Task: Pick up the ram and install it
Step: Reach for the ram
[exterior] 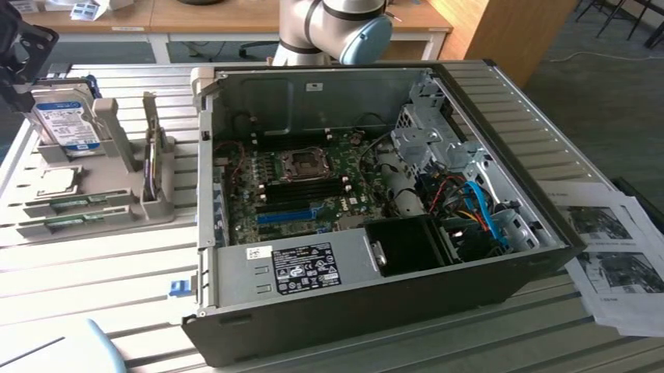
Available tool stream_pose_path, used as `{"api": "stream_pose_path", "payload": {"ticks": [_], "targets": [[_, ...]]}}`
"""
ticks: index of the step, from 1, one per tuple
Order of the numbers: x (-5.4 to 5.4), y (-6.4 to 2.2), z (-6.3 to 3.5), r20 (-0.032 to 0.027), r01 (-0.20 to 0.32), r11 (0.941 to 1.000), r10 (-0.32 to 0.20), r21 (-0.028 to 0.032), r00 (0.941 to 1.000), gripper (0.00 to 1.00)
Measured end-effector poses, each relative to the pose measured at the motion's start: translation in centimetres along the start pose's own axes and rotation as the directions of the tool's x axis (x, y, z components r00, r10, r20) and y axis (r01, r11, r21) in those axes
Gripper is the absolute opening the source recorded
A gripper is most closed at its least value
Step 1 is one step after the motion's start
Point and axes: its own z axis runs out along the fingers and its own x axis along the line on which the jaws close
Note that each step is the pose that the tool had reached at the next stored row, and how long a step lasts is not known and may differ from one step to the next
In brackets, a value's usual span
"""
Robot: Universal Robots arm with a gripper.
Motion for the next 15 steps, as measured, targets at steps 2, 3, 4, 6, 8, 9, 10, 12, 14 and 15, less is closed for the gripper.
{"api": "stream_pose_path", "payload": {"ticks": [2,3,4,6,8,9,10,12,14,15], "targets": [[0.00,0.00,0.00,-0.0002,0.003,1.0000,-0.003,0.0002,1.0000,0.09],[0.00,0.00,0.01,-0.0002,0.005,1.0000,-0.005,0.0003,1.0000,0.09],[0.00,0.00,0.01,-0.0004,0.008,1.0000,-0.008,0.0004,1.0000,0.09],[0.00,0.00,0.02,-0.0006,0.016,0.9999,-0.016,0.0007,0.9999,0.09],[0.00,0.00,0.03,-0.0009,0.025,0.9997,-0.025,0.0011,0.9997,0.09],[0.00,0.00,0.04,-0.0011,0.029,0.9996,-0.029,0.0014,0.9996,0.09],[0.00,0.00,0.04,-0.0013,0.034,0.9994,-0.034,0.0016,0.9994,0.09],[0.00,0.00,0.04,-0.0018,0.043,0.9991,-0.043,0.0021,0.9991,0.09],[0.00,0.00,0.05,-0.0020,0.049,0.9988,-0.049,0.0024,0.9988,0.09],[0.00,0.00,0.04,-0.0021,0.049,0.9988,-0.049,0.0024,0.9988,0.09]]}}
